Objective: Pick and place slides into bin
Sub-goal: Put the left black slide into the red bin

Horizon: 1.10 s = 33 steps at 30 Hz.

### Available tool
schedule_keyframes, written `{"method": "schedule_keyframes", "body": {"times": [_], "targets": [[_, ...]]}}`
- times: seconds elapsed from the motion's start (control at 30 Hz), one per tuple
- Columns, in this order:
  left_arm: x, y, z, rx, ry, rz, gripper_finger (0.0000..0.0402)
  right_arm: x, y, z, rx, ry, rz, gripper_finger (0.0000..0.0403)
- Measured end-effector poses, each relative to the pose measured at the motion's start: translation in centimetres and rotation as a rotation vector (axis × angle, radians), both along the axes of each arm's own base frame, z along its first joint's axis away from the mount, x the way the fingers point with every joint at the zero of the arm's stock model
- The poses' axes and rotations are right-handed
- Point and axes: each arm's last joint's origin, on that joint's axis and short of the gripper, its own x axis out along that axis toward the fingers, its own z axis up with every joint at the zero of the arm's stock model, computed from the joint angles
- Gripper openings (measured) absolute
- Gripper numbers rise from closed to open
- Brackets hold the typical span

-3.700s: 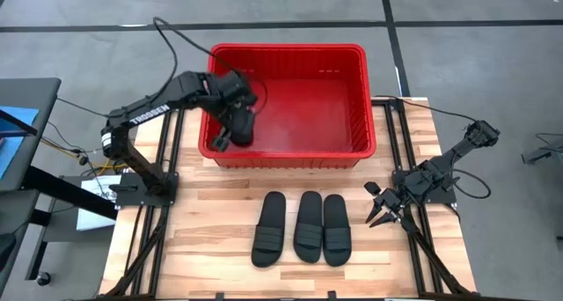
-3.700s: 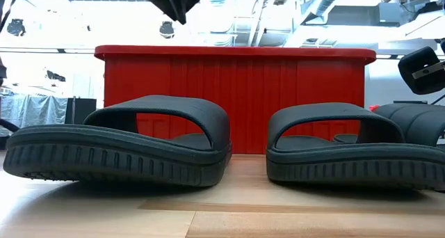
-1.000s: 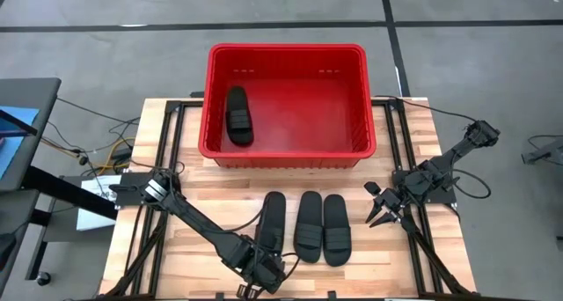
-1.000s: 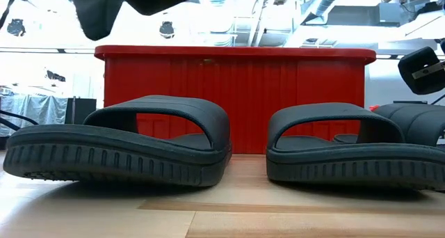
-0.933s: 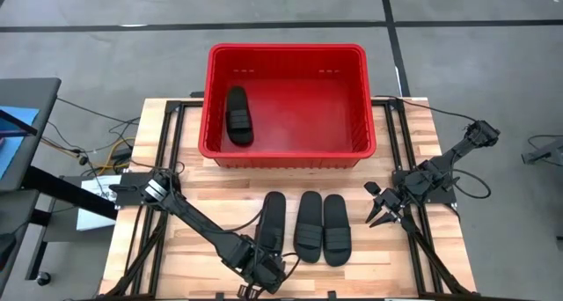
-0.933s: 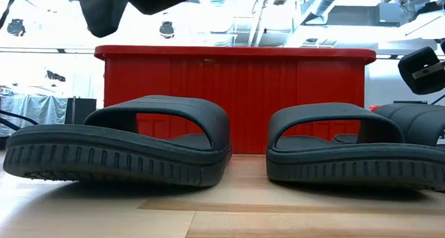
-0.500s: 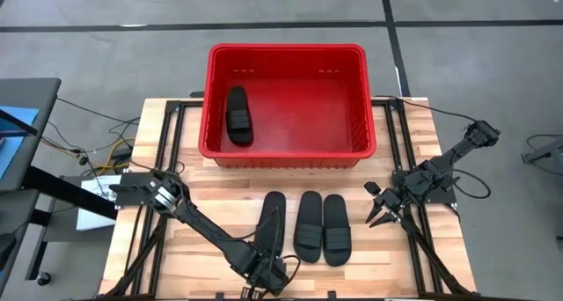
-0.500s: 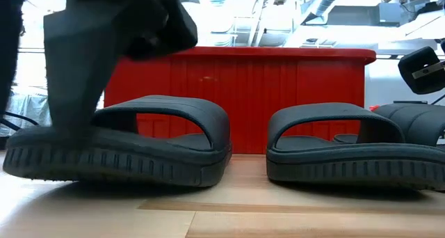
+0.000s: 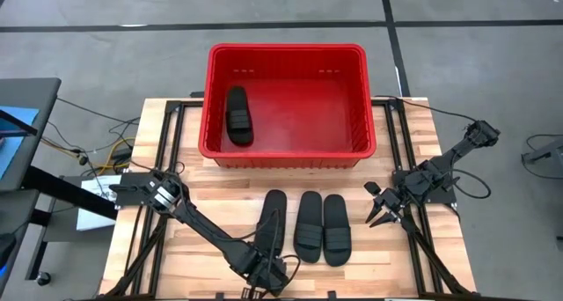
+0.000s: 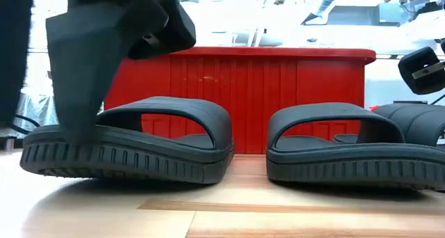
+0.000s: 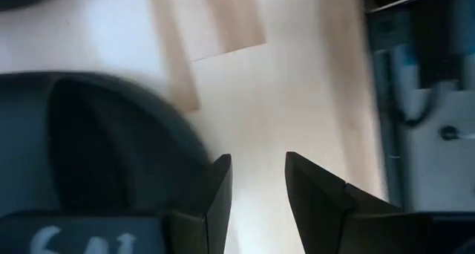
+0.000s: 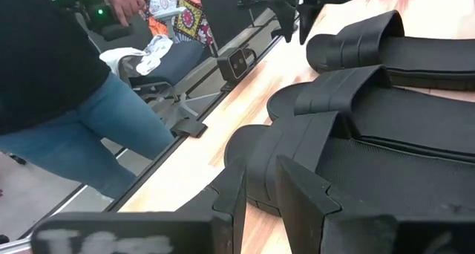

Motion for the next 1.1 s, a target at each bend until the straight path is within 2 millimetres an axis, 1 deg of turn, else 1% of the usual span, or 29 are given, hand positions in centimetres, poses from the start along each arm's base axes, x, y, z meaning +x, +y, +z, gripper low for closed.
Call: {"method": "schedule_keyframes", "body": {"times": [0.1,0.27,0.47,0.67,0.9,1.1], "targets": [[-0.2,-0.6,0.3,-0.035,0.005,-0.021,0.0116,0.0,0.0,0.0,0.0,0.0,0.0,0.0066],[-0.4,-1.2,1.0,-0.018,-0.021,-0.04,0.0116,0.0,0.0,0.0,0.0,0.0,0.0,0.0066],[-0.5,-0.4,0.9,0.083,-0.032,-0.017,0.0116,0.0,0.0,0.0,0.0,0.0,0.0,0.0066],[-0.4,0.6,0.8,0.138,0.002,0.003,0.0116,0.0,0.0,0.0,0.0,0.0,0.0,0.0066],[0.1,1.4,0.7,0.148,0.004,-0.017,0.0116,0.0,0.0,0.0,0.0,0.0,0.0,0.0066],[0.3,1.6,0.7,0.126,0.011,-0.038,0.0116,0.0,0.0,0.0,0.0,0.0,0.0,0.0066]]}}
